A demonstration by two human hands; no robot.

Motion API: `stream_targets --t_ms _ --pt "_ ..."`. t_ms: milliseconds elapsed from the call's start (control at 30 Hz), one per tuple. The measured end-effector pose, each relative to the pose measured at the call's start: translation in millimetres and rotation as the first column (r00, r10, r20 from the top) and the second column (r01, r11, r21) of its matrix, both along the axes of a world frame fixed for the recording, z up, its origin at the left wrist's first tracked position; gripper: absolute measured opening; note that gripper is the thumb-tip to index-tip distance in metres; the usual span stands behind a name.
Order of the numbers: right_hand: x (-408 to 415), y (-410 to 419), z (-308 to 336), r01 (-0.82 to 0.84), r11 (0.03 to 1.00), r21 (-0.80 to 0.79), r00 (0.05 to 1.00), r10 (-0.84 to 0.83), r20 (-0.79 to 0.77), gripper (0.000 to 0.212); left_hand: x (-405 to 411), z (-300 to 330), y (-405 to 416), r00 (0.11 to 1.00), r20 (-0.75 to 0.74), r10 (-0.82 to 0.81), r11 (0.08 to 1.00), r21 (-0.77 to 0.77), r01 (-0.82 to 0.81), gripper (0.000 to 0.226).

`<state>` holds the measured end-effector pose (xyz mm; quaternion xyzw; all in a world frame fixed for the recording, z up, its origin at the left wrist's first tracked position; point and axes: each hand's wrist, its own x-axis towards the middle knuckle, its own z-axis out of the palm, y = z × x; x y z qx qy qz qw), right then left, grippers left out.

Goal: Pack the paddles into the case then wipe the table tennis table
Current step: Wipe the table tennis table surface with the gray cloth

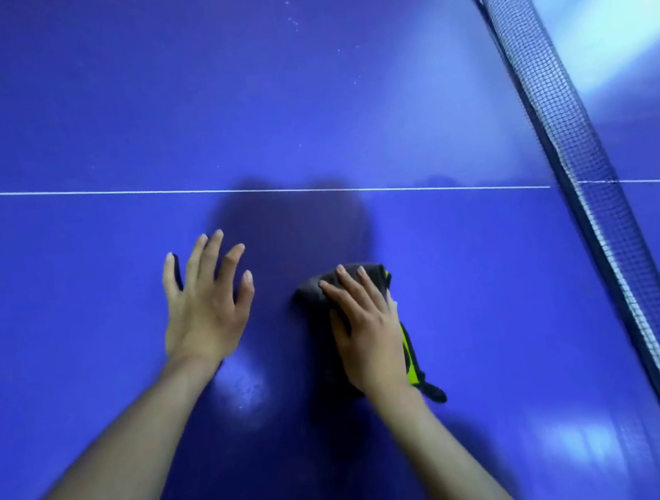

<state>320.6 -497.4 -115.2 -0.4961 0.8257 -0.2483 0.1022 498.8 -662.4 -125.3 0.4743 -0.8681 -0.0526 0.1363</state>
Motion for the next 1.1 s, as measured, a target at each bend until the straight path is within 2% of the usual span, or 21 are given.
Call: stream_targets --t_ms 100,233,400,567,900,1000,1100 --pt "-35 -57 -4 0.035 0.998 -0.051 0.999 -0.037 -0.040 0.038 -2 2 -1 1.000 0.007 0.015 1.000 0.004 -0.015 0.052" --pt "-70 -119 -9 0.090 0.993 -0.074 0.996 -0.089 0.014 0.038 -2 2 -5 0.998 0.062 0.019 1.000 0.004 -0.019 0.053" --pt "-88 -150 -11 0.083 0.993 -0.087 0.997 -0.082 0.014 0.038 -3 5 -6 0.995 0.094 0.029 0.999 0.013 -0.030 0.052" --pt "-56 -117 -7 0.069 0.992 -0.108 0.998 -0.068 0.017 0.040 -1 7 -5 0.996 0.084 0.022 0.999 0.029 -0.025 0.049" --pt "73 43 3 -0.039 0.999 0.004 0.999 0.039 0.038 0.047 -1 10 -1 0.999 -0.010 0.034 0.998 0.060 -0.033 0.044" --pt "65 35 3 -0.079 0.997 0.000 0.997 0.079 0.014 0.046 -1 9 -2 0.999 0.000 0.033 0.998 0.049 -0.033 0.044" --pt "37 -11 0 -0.089 0.996 -0.018 0.996 0.089 -0.024 0.044 -1 6 -3 1.000 0.000 0.026 0.999 0.024 -0.026 0.046"
